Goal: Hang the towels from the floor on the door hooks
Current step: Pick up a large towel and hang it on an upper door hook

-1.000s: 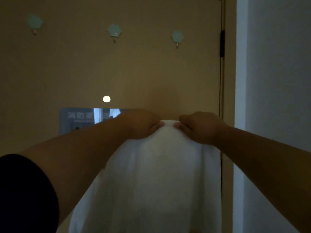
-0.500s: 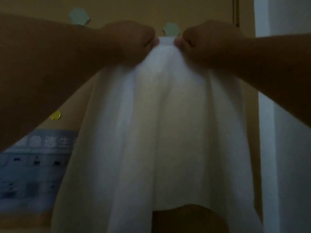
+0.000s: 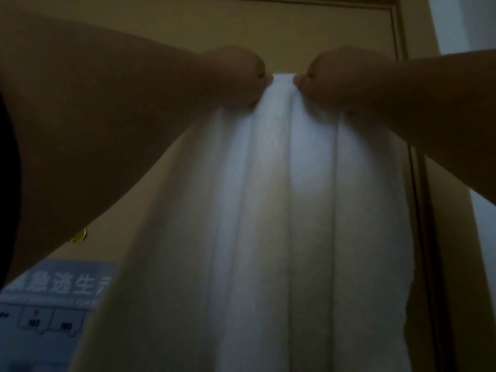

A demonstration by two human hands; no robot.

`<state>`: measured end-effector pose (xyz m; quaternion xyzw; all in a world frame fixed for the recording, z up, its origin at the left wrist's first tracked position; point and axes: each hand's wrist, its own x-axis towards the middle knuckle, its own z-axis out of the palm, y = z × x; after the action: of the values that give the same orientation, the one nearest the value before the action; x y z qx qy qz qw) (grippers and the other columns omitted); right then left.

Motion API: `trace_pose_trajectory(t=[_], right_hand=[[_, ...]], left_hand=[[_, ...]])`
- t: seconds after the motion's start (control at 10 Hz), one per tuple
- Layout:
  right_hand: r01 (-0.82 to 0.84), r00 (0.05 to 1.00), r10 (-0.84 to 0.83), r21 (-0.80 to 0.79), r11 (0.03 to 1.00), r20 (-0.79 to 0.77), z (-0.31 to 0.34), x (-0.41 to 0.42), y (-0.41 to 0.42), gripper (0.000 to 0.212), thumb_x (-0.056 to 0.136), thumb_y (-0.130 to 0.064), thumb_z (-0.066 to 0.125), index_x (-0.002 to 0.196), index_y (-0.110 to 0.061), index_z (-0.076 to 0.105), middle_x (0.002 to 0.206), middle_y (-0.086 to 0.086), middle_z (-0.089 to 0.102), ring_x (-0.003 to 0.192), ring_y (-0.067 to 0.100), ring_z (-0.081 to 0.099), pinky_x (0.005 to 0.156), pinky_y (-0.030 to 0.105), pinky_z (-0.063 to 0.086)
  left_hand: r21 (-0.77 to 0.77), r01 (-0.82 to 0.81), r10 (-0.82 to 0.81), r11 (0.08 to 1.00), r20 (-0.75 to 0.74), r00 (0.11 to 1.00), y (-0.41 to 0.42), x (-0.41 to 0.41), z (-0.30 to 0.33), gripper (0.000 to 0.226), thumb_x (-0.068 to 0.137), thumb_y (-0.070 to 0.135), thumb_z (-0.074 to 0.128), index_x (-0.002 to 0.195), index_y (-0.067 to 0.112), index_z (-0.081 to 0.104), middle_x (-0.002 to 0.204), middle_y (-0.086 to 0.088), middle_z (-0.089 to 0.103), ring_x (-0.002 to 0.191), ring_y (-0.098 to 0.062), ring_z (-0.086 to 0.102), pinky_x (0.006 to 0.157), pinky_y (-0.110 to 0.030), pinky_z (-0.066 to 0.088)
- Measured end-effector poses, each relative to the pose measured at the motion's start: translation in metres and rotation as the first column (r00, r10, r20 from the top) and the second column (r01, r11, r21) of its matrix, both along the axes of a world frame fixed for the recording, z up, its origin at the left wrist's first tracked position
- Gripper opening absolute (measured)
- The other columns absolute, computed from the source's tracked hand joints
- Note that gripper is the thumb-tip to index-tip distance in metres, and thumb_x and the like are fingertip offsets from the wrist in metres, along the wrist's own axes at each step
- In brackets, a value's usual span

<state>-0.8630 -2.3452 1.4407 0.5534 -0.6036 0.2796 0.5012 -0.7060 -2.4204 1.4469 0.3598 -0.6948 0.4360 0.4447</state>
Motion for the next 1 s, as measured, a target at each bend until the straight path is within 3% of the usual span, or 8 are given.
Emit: trace_pose_trajectory(t=[0.2, 0.3, 0.5, 0.6, 0.7, 0.8, 0.9, 1.0], right_hand=[[0.025, 0.999, -0.026, 0.035, 0.999, 0.021, 0.003, -0.012, -0.015, 0.055, 0.102, -0.048, 0.033, 0.115, -0.004, 0.061, 0.121, 0.022, 0.059, 0.112, 0.038, 0.055, 0.085, 0.034, 0.038], [0.049, 0.998, -0.052, 0.073, 0.996, 0.041, -0.003, -0.010, -0.016, 0.052, 0.102, -0.044, 0.036, 0.118, -0.002, 0.061, 0.123, 0.022, 0.058, 0.112, 0.038, 0.054, 0.080, 0.031, 0.033], [0.077, 0.992, -0.091, 0.159, 0.984, 0.085, -0.018, -0.001, -0.006, 0.035, 0.099, -0.028, 0.049, 0.114, 0.000, 0.063, 0.117, 0.020, 0.061, 0.105, 0.036, 0.059, 0.073, 0.031, 0.036], [0.050, 0.989, -0.078, 0.207, 0.977, 0.128, -0.027, 0.000, -0.008, 0.031, 0.100, -0.022, 0.047, 0.121, -0.002, 0.061, 0.110, 0.015, 0.063, 0.103, 0.033, 0.058, 0.069, 0.022, 0.033], [0.062, 0.991, -0.086, 0.226, 0.972, 0.102, -0.040, -0.002, -0.012, 0.031, 0.102, -0.023, 0.041, 0.121, -0.005, 0.058, 0.119, 0.017, 0.059, 0.116, 0.033, 0.054, 0.074, 0.025, 0.033], [0.190, 0.978, -0.157, 0.278, 0.941, -0.139, -0.047, -0.002, -0.016, 0.045, 0.105, -0.026, 0.025, 0.126, 0.000, 0.055, 0.128, 0.022, 0.053, 0.124, 0.034, 0.045, 0.096, 0.032, 0.026], [0.208, 0.978, -0.197, 0.298, 0.932, -0.066, -0.053, 0.002, -0.015, 0.036, 0.105, -0.018, 0.033, 0.109, 0.006, 0.059, 0.113, 0.027, 0.056, 0.113, 0.038, 0.049, 0.094, 0.030, 0.034], [0.196, 0.980, -0.182, 0.467, 0.862, -0.075, -0.061, 0.007, -0.015, 0.048, 0.105, -0.006, 0.033, 0.144, 0.016, 0.016, 0.154, 0.027, 0.023, 0.143, 0.033, 0.024, 0.092, -0.005, 0.014]], left_hand=[[0.032, -0.012, 0.011, 0.999, 0.020, 1.000, 0.002, -0.007, -0.005, 0.046, 0.103, 0.038, 0.031, 0.117, 0.005, 0.060, 0.125, -0.022, 0.057, 0.115, -0.038, 0.051, 0.091, -0.036, 0.040], [0.071, -0.027, 0.024, 0.997, 0.038, 0.999, 0.005, -0.009, -0.012, 0.045, 0.103, 0.037, 0.032, 0.118, 0.006, 0.061, 0.124, -0.021, 0.057, 0.114, -0.037, 0.052, 0.090, -0.036, 0.040], [0.141, -0.019, 0.011, 0.990, 0.059, 0.998, 0.015, -0.006, -0.027, 0.039, 0.102, 0.030, 0.031, 0.111, 0.007, 0.062, 0.117, -0.019, 0.061, 0.094, -0.031, 0.052, 0.077, -0.032, 0.035], [0.196, 0.046, -0.051, 0.980, 0.021, 0.998, 0.016, -0.012, -0.037, 0.038, 0.103, 0.025, 0.031, 0.117, 0.004, 0.059, 0.125, -0.019, 0.058, 0.113, -0.032, 0.052, 0.085, -0.031, 0.036], [0.219, 0.039, -0.045, 0.975, 0.023, 0.999, 0.018, -0.015, -0.048, 0.037, 0.104, 0.024, 0.033, 0.121, 0.002, 0.058, 0.127, -0.019, 0.056, 0.117, -0.031, 0.051, 0.081, -0.025, 0.031], [0.243, 0.100, -0.099, 0.965, -0.016, 0.995, 0.019, -0.015, -0.058, 0.039, 0.104, 0.024, 0.032, 0.124, 0.001, 0.056, 0.129, -0.019, 0.055, 0.119, -0.030, 0.050, 0.086, -0.025, 0.031], [0.248, 0.092, -0.099, 0.964, 0.016, 0.995, 0.018, -0.012, -0.066, 0.039, 0.105, 0.024, 0.031, 0.126, 0.001, 0.054, 0.131, -0.018, 0.053, 0.121, -0.029, 0.048, 0.083, -0.023, 0.028], [0.261, 0.093, -0.113, 0.961, 0.063, 0.992, 0.015, -0.003, -0.073, 0.039, 0.105, 0.025, 0.032, 0.124, 0.000, 0.055, 0.128, -0.018, 0.055, 0.118, -0.028, 0.050, 0.079, -0.023, 0.028]])
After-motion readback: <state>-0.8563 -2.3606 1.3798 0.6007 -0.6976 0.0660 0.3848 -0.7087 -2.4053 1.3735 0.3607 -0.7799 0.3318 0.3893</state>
